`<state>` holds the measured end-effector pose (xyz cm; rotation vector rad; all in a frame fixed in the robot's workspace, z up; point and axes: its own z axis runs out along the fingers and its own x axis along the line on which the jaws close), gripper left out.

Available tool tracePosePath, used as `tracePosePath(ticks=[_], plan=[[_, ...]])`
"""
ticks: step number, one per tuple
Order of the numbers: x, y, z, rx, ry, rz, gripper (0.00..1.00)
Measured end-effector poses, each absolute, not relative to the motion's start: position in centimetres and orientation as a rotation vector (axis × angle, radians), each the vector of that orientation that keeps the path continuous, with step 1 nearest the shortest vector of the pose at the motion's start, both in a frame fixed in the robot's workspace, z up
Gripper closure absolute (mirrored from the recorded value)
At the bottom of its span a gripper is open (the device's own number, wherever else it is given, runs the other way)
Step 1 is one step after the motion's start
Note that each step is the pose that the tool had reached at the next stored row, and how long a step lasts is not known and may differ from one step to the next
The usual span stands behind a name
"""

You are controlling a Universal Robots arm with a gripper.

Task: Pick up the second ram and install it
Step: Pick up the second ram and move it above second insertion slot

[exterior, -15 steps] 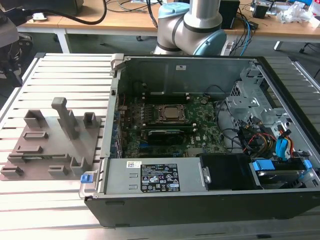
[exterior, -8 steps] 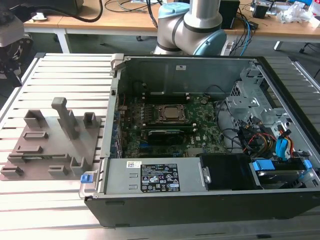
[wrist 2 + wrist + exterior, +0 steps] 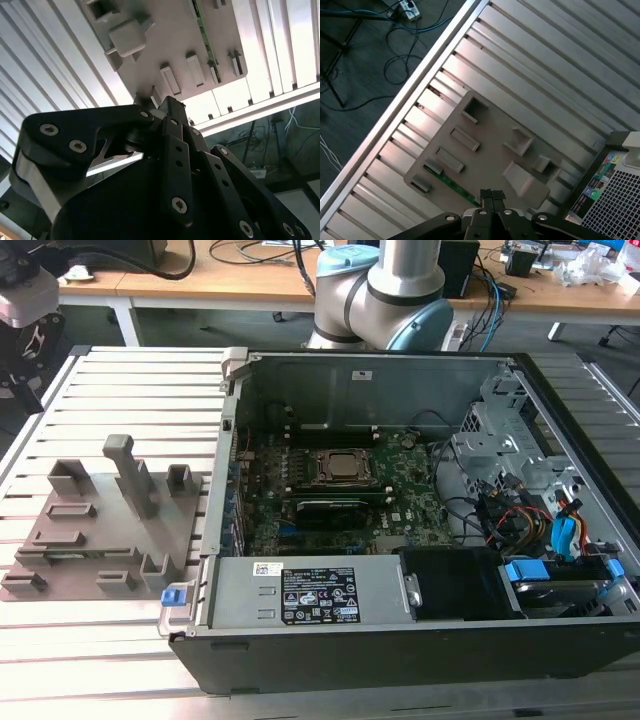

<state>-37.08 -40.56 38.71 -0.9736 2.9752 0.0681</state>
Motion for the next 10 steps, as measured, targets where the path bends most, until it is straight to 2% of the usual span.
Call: tracePosePath(ticks=[10], plan=[[-37.07, -40.56, 38.71, -1.250, 2.875, 0.069, 0.89]])
